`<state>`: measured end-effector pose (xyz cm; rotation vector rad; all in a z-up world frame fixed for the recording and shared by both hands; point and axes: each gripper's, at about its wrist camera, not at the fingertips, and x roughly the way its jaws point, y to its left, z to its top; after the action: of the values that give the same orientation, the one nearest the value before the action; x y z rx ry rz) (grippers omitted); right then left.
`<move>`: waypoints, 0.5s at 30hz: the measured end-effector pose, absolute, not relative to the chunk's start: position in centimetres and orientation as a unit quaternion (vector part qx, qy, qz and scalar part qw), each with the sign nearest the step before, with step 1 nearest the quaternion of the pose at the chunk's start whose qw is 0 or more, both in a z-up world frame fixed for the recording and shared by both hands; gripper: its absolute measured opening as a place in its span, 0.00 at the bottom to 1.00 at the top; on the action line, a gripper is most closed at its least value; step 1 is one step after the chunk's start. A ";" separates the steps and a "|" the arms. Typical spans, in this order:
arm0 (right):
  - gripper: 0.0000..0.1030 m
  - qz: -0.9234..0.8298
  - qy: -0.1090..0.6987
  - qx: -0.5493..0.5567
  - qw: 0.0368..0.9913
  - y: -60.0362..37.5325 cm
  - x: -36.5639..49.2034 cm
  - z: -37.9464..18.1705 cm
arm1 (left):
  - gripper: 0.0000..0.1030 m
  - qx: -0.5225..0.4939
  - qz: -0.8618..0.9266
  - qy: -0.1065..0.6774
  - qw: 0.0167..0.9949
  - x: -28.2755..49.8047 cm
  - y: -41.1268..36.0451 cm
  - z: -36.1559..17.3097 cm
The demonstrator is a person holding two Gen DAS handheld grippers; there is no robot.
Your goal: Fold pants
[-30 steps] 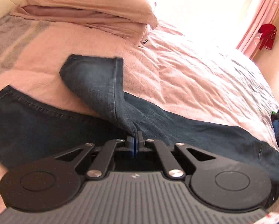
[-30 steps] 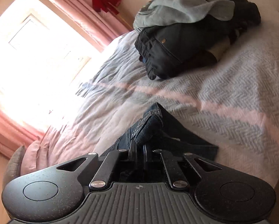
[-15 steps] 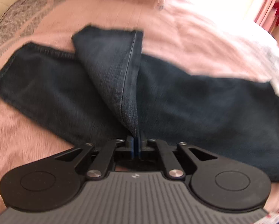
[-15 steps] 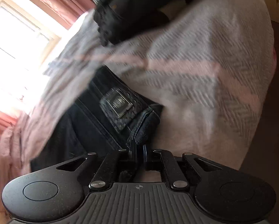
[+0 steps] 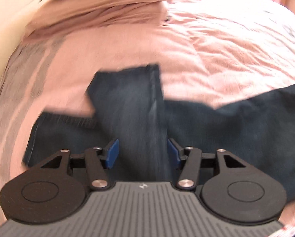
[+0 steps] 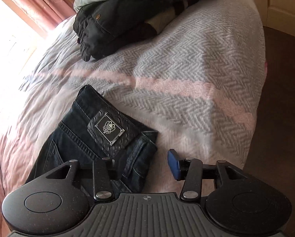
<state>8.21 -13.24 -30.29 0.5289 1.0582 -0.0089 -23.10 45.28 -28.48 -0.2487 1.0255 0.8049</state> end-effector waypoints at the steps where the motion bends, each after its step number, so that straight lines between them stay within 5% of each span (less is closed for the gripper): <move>1: 0.42 -0.006 0.501 0.248 0.829 -12.8 8.5 -30.4 | 0.48 -0.096 0.366 0.478 0.792 -21.2 46.2 -29.1; 8: 0.43 -0.025 0.501 0.230 0.834 -11.6 9.4 -30.5 | 0.49 0.000 0.349 0.529 0.774 -12.1 52.7 -34.5; 10: 0.43 -0.037 0.500 0.233 0.834 -11.8 9.4 -30.7 | 0.39 0.019 0.355 0.548 0.757 -10.7 54.2 -36.1; 11: 0.43 -0.044 0.500 0.235 0.833 -12.0 9.4 -30.8 | 0.15 0.021 0.359 0.550 0.754 -10.6 54.8 -36.6; 12: 0.43 -0.047 0.499 0.238 0.832 -12.1 9.4 -30.9 | 0.05 0.012 0.363 0.547 0.754 -10.9 55.4 -36.6; 15: 0.43 -0.054 0.499 0.238 0.832 -12.0 9.5 -30.9 | 0.05 -0.066 0.395 0.470 0.786 -15.2 57.5 -32.8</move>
<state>9.54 -11.99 -30.88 0.5041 1.0570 -0.1138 -15.23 57.45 -32.75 -0.1427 1.0143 0.8527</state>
